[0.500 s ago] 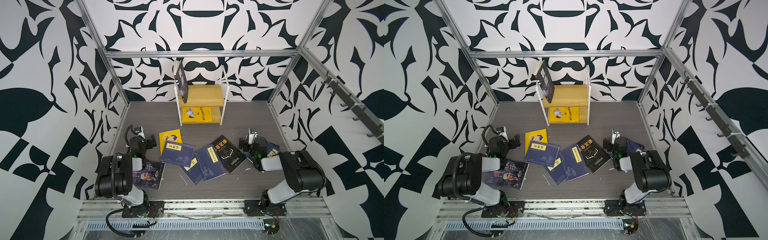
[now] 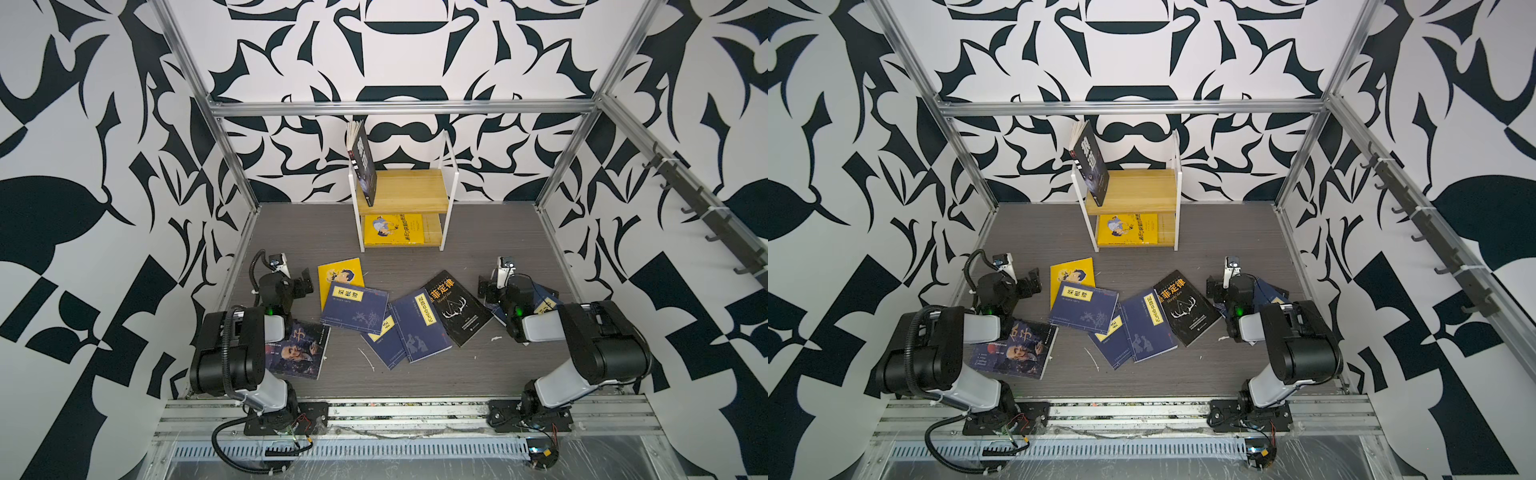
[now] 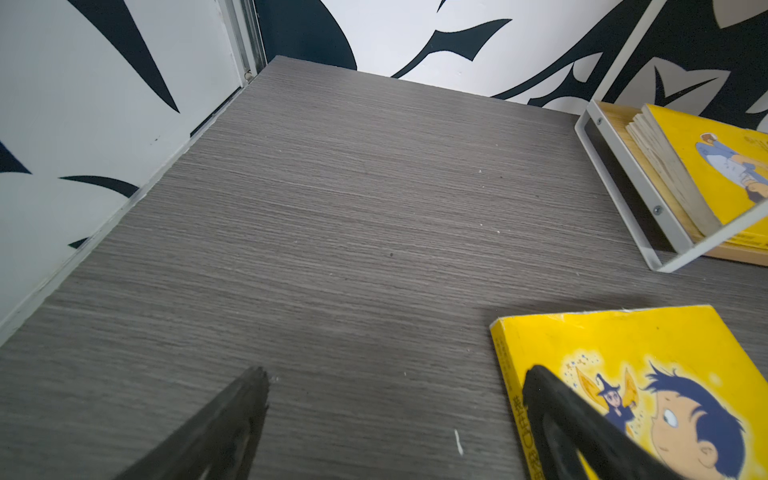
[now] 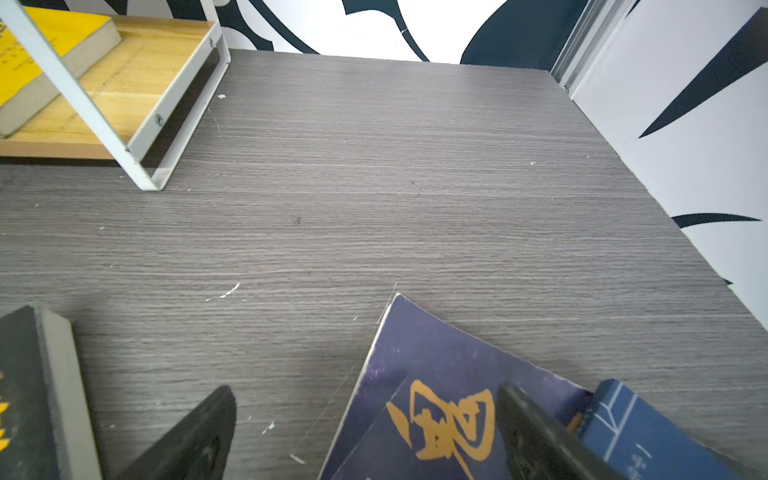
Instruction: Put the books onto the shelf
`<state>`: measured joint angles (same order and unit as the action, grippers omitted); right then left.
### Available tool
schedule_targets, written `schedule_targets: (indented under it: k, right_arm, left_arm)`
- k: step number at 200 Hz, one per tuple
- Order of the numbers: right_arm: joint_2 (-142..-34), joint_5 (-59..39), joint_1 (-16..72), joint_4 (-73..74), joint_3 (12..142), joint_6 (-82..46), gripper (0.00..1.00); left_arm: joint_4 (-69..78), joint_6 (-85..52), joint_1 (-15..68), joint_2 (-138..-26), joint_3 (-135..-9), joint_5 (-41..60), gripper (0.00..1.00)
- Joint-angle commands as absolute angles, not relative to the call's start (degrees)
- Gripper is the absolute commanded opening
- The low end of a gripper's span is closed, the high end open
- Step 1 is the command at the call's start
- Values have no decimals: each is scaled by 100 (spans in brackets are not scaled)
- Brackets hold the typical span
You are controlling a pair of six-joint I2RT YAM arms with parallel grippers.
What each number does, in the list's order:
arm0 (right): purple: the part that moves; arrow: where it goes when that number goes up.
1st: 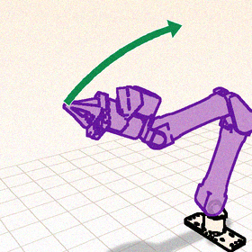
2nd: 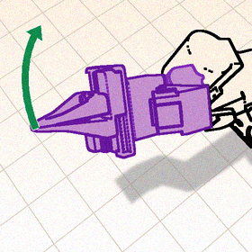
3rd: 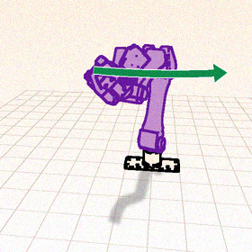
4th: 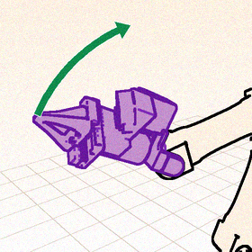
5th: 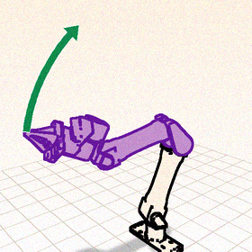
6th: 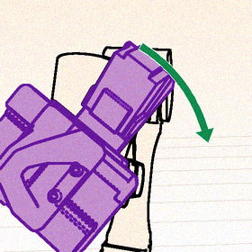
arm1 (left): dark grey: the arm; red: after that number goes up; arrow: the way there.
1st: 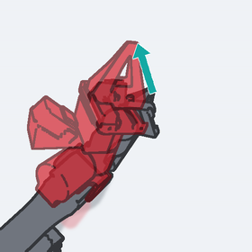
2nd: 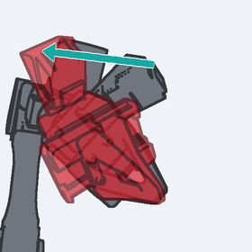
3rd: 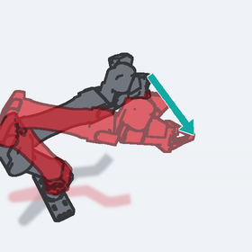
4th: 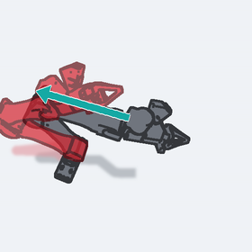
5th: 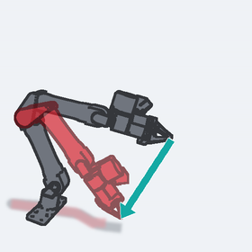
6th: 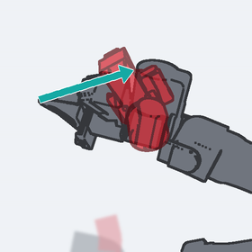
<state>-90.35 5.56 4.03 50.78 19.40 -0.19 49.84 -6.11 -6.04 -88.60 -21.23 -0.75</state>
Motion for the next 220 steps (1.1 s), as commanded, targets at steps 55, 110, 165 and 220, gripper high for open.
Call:
schedule_targets:
  k: [55,110,165,220]
  right_arm:
    - [-8883,545,385,5211,2023,3,100]
    - [-7571,169,463,3309,2593,95,100]
    - [-6332,-13,1402,1293,3352,-1069,96]
    - [-6473,650,3727,317,3887,-2079,85]
  left_arm:
    - [5101,-536,-617,-8834,-2201,16,99]
    - [1049,-68,-607,-8136,-4119,586,99]
    - [-2278,-435,-533,-7531,-5632,1656,100]
    - [-3087,-258,-425,-7350,-5201,2200,100]
